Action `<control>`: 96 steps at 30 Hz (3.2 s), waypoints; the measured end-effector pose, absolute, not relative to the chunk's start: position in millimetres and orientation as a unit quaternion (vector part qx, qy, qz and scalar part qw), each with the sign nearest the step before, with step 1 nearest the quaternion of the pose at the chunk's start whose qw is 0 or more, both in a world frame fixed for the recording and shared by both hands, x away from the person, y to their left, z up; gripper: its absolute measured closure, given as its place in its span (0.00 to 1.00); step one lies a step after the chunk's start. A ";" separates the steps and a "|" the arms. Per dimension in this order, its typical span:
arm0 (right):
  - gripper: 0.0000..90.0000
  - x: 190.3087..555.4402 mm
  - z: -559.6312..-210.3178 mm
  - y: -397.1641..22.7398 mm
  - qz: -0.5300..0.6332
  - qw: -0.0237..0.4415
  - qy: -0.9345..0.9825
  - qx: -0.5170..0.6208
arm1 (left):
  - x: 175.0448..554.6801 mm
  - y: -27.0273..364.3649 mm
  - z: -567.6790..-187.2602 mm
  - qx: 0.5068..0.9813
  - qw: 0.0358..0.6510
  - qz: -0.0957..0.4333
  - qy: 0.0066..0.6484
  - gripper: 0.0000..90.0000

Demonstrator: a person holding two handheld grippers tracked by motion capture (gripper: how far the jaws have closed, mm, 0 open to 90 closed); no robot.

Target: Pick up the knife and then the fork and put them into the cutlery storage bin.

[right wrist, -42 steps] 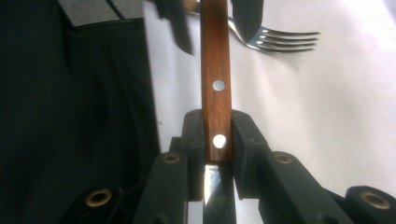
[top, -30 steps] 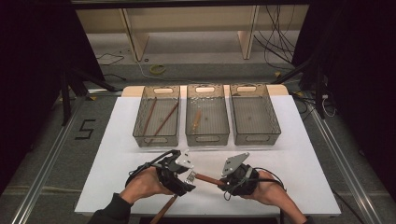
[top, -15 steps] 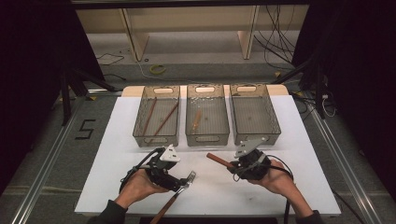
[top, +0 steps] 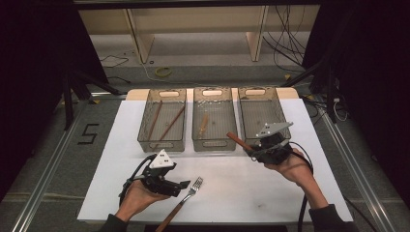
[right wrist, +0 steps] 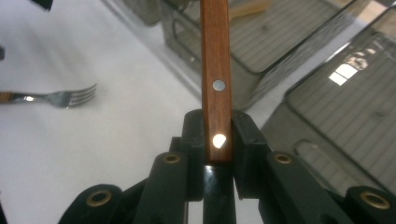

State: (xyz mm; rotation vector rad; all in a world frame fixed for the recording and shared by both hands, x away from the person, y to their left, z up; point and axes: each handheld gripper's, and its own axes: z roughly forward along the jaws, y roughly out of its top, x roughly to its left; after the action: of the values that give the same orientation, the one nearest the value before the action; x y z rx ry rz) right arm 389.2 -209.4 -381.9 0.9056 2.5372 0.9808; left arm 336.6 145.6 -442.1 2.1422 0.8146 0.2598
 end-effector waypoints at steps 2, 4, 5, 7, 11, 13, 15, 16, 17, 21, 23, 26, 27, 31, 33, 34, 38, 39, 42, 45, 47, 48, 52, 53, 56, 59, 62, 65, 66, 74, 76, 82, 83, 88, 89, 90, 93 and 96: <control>0.86 394.6 -378.0 -211.5 0.338 0.140 0.874 0.320 | 336.4 147.5 -443.7 0.848 0.405 0.102 0.326 0.21; 0.86 401.1 -374.3 -214.4 0.341 0.143 0.869 0.330 | 335.9 148.9 -444.9 0.847 0.405 0.103 0.328 0.21; 0.86 404.2 -372.8 -215.7 0.341 0.145 0.867 0.334 | 335.5 149.4 -445.4 0.846 0.407 0.101 0.329 0.21; 0.86 410.4 -370.4 -217.7 0.341 0.149 0.863 0.343 | 334.9 150.2 -446.3 0.846 0.406 0.101 0.332 0.21; 0.86 423.4 -366.6 -221.7 0.340 0.156 0.855 0.359 | 333.1 151.3 -448.2 0.841 0.411 0.105 0.335 0.21; 0.86 430.3 -364.9 -223.2 0.337 0.158 0.852 0.367 | 332.6 152.4 -448.3 0.841 0.412 0.105 0.336 0.21; 0.86 436.6 -363.7 -223.9 0.335 0.160 0.850 0.374 | 332.1 153.3 -448.8 0.840 0.412 0.106 0.336 0.21; 0.86 440.1 -363.0 -224.1 0.335 0.162 0.848 0.378 | 331.6 153.8 -449.0 0.840 0.412 0.106 0.337 0.21; 0.86 443.9 -362.4 -224.2 0.333 0.164 0.846 0.381 | 331.4 154.5 -449.2 0.839 0.413 0.107 0.337 0.21; 0.86 458.3 -360.4 -222.1 0.328 0.167 0.842 0.394 | 330.1 157.0 -450.0 0.837 0.415 0.109 0.341 0.21; 0.86 465.5 -360.0 -220.6 0.326 0.168 0.840 0.400 | 329.8 157.7 -450.8 0.836 0.415 0.109 0.343 0.21; 0.86 477.8 -360.5 -218.9 0.323 0.167 0.835 0.413 | 328.6 158.6 -451.3 0.834 0.416 0.109 0.345 0.21; 0.86 481.6 -360.9 -218.7 0.322 0.167 0.832 0.419 | 328.3 159.1 -451.2 0.835 0.416 0.110 0.344 0.21; 0.86 494.6 -363.0 -216.6 0.316 0.164 0.828 0.434 | 326.8 160.7 -451.3 0.833 0.417 0.111 0.346 0.21; 0.86 501.6 -364.5 -214.0 0.310 0.164 0.827 0.440 | 325.5 161.0 -452.2 0.835 0.413 0.108 0.346 0.21; 0.86 504.9 -365.5 -213.1 0.308 0.165 0.825 0.444 | 325.2 161.5 -452.6 0.836 0.412 0.109 0.345 0.21; 0.86 519.8 -369.2 -214.7 0.301 0.169 0.814 0.467 | 323.7 162.3 -453.0 0.837 0.410 0.108 0.346 0.21; 0.86 523.2 -370.3 -215.5 0.300 0.168 0.811 0.473 | 323.6 162.3 -453.2 0.837 0.409 0.109 0.346 0.21; 0.86 531.0 -373.5 -216.2 0.297 0.167 0.806 0.484 | 323.6 162.2 -454.3 0.840 0.405 0.107 0.346 0.21; 0.86 535.9 -376.4 -216.3 0.293 0.169 0.801 0.494 | 323.1 161.9 -455.4 0.842 0.402 0.104 0.346 0.21; 0.86 539.0 -379.7 -217.0 0.290 0.172 0.797 0.501 | 322.9 162.1 -455.6 0.841 0.402 0.105 0.346 0.21; 0.86 540.3 -381.2 -217.5 0.289 0.169 0.796 0.504 | 322.8 162.0 -455.8 0.840 0.403 0.105 0.347 0.21; 0.86 544.6 -385.4 -218.1 0.284 0.171 0.792 0.513 | 322.9 163.7 -456.2 0.839 0.404 0.107 0.350 0.21; 0.86 545.5 -386.4 -217.9 0.282 0.170 0.791 0.515 | 322.9 164.0 -456.2 0.839 0.403 0.107 0.349 0.21; 0.86 547.3 -388.5 -217.1 0.279 0.170 0.789 0.521 | 322.2 163.6 -456.7 0.840 0.402 0.105 0.349 0.21; 0.86 549.2 -391.3 -216.7 0.275 0.171 0.786 0.526 | 322.0 163.0 -457.7 0.842 0.399 0.104 0.348 0.21; 0.84 551.2 -395.2 -215.8 0.273 0.170 0.785 0.529 | 322.3 163.4 -458.2 0.842 0.398 0.102 0.349 0.21; 0.74 552.3 -396.2 -214.5 0.283 0.167 0.782 0.531 | 321.8 163.6 -458.0 0.843 0.397 0.101 0.349 0.21; 0.70 552.3 -395.3 -213.4 0.285 0.169 0.781 0.530 | 321.5 163.6 -458.0 0.842 0.397 0.100 0.350 0.21; 0.57 542.9 -386.8 -215.5 0.301 0.170 0.782 0.518 | 321.3 163.6 -457.6 0.847 0.386 0.096 0.352 0.21; 0.54 537.7 -384.2 -215.5 0.303 0.170 0.786 0.512 | 321.2 163.8 -457.0 0.847 0.385 0.095 0.353 0.21; 0.47 510.8 -375.7 -213.8 0.325 0.169 0.800 0.475 | 321.2 163.7 -458.0 0.853 0.374 0.092 0.353 0.21; 0.46 506.9 -375.6 -213.8 0.327 0.169 0.802 0.471 | 321.0 163.5 -458.0 0.853 0.372 0.092 0.354 0.21; 0.43 478.8 -374.8 -215.8 0.337 0.173 0.810 0.447 | 318.8 162.7 -459.7 0.860 0.355 0.087 0.356 0.21; 0.43 473.6 -374.8 -216.5 0.340 0.174 0.811 0.442 | 318.3 162.6 -460.4 0.861 0.352 0.083 0.357 0.21; 0.43 468.4 -374.7 -217.5 0.343 0.173 0.813 0.438 | 317.9 162.4 -460.8 0.863 0.350 0.082 0.356 0.21; 0.42 453.0 -376.0 -219.1 0.348 0.173 0.817 0.426 | 315.0 161.1 -461.4 0.869 0.336 0.074 0.354 0.22; 0.41 437.9 -377.9 -219.8 0.353 0.173 0.821 0.415 | 312.7 159.7 -463.8 0.877 0.322 0.068 0.351 0.22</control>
State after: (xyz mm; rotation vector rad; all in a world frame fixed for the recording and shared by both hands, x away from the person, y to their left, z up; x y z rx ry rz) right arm 437.9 -219.8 -377.9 1.1763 2.3280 1.0026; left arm 312.7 159.7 -463.8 2.3018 0.9218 0.1784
